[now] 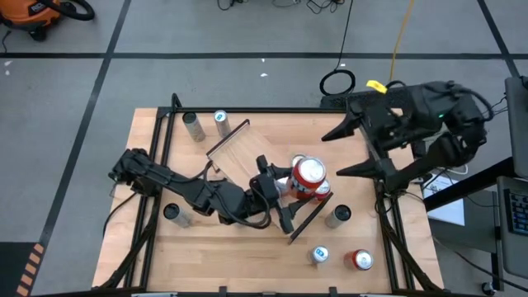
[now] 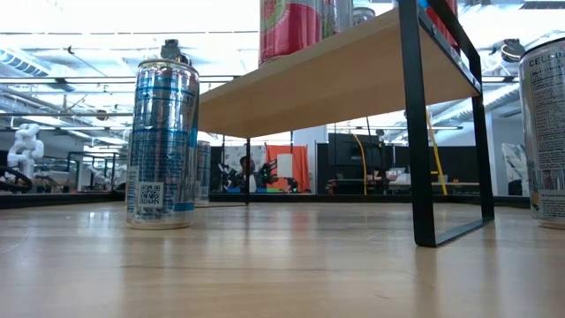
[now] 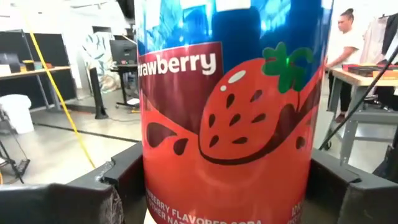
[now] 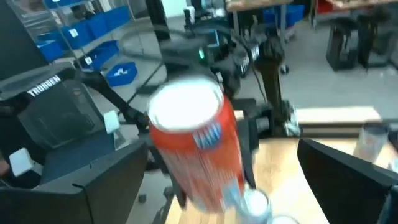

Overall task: Place canned beverage on shelf
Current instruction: Put the top red soda can on the shelf aligned with the other red soda can

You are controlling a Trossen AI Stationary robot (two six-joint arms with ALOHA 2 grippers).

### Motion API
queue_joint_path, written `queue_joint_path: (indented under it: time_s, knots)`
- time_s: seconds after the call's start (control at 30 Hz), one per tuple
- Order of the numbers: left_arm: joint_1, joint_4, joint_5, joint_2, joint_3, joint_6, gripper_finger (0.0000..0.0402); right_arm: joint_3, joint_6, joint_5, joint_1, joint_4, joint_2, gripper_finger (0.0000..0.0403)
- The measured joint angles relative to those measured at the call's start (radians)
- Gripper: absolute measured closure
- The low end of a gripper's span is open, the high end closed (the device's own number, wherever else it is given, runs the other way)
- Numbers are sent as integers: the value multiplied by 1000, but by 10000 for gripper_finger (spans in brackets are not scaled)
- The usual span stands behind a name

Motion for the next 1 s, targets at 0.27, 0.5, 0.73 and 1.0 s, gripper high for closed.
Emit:
queue_joint_path:
  time_s: [0.27, 0.5, 0.73, 1.0]
  knots:
    - [3, -1, -174, 16, 0, -3, 109, 51, 22, -48, -4, 10, 57, 12]
    - [-3, 8, -182, 39, 0, -20, 109, 53, -31, 0, -7, 43, 79, 12]
    - [-9, 11, -206, 42, 0, -31, 109, 53, -51, -35, -22, -11, 94, 12]
    - [-9, 12, -181, 42, 0, -34, 109, 53, -110, -54, -25, -15, 131, 12]
